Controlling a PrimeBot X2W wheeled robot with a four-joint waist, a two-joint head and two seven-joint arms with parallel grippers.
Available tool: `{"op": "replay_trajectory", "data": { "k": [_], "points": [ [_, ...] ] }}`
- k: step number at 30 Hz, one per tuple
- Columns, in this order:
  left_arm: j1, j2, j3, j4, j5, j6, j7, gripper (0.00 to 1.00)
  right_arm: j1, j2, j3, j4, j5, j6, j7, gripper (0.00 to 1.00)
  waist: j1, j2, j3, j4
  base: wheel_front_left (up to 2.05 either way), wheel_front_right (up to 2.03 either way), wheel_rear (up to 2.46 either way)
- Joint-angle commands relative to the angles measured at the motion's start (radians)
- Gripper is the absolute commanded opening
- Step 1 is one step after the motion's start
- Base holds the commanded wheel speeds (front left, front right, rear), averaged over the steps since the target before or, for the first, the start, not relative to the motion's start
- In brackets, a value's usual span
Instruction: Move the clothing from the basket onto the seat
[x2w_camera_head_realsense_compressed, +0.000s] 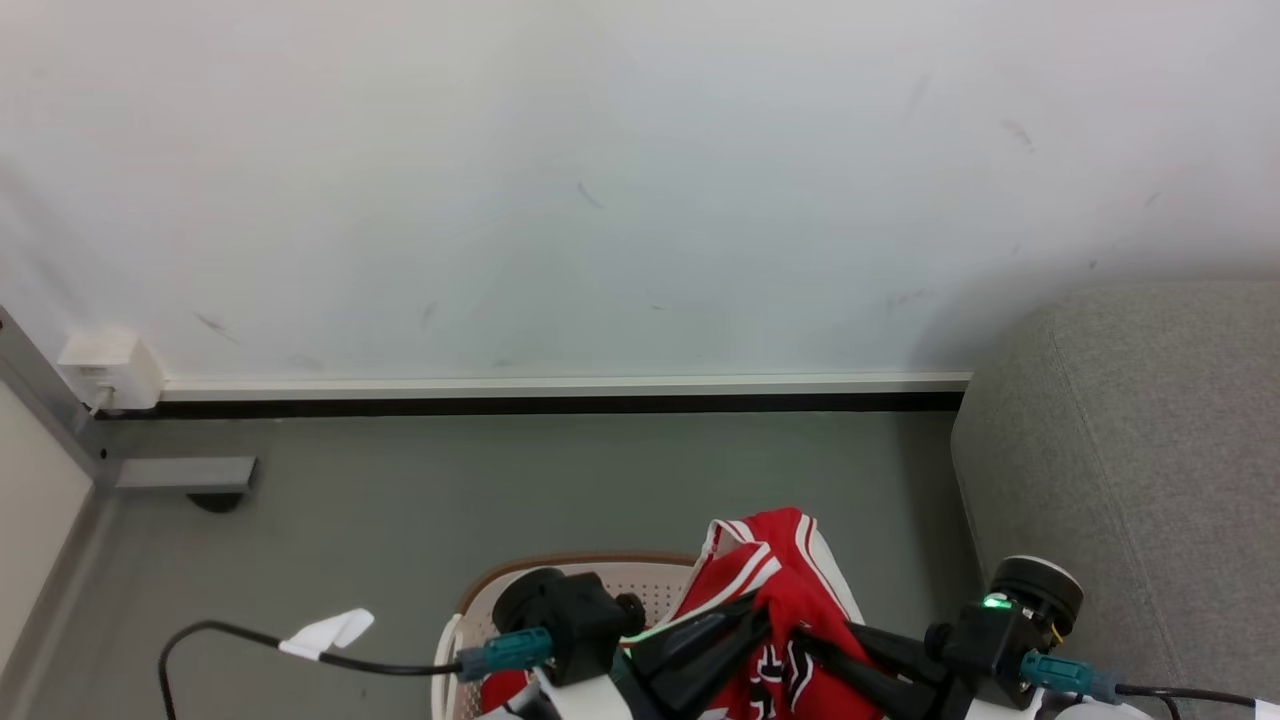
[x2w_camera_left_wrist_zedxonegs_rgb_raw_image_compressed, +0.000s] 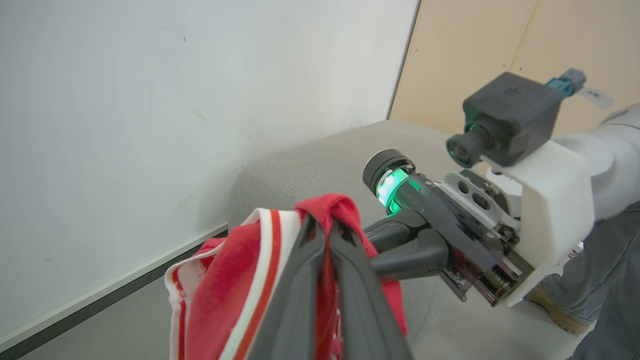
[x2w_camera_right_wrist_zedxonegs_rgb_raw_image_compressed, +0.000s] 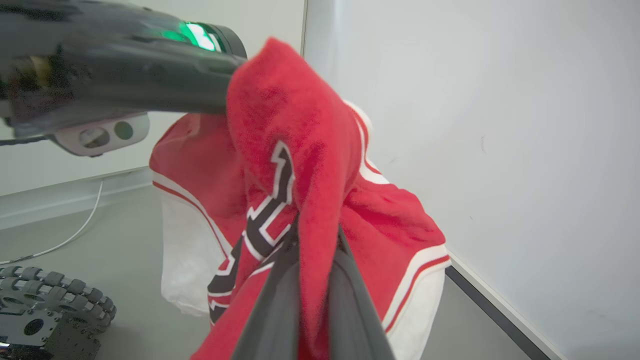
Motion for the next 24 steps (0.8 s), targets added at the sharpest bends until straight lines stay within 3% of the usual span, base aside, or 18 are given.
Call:
{"op": "replay_trajectory", "data": {
  "k": [1, 2, 10, 24],
  "points": [
    [-0.008, -0.003, 0.007, 0.008, -0.007, 0.002, -0.014, 0.93, 0.002, -0.001, -0.005, 0.014, -0.005, -0.002, -0.009, 0.00, -0.0001, -0.0001, 0.002, -0.004, 0.00, 0.00, 0.00],
    [-0.006, -0.004, 0.008, 0.014, -0.004, 0.003, -0.016, 1.00, 0.006, 0.000, -0.009, 0.020, -0.001, -0.002, -0.013, 0.00, -0.0001, -0.0001, 0.003, -0.006, 0.00, 0.00, 0.00],
    [0.007, -0.012, 0.025, 0.072, 0.009, 0.016, -0.030, 1.00, 0.024, -0.020, -0.103, 0.055, -0.015, -0.002, -0.029, 0.00, -0.0001, -0.0001, 0.024, -0.045, 0.00, 0.00, 0.00],
    [-0.020, -0.032, 0.051, 0.151, 0.033, 0.017, -0.043, 1.00, 0.064, -0.061, -0.310, 0.022, -0.072, -0.002, -0.030, 0.00, -0.0001, -0.0001, 0.088, -0.202, 0.00, 0.00, 0.00]
  ]
}}
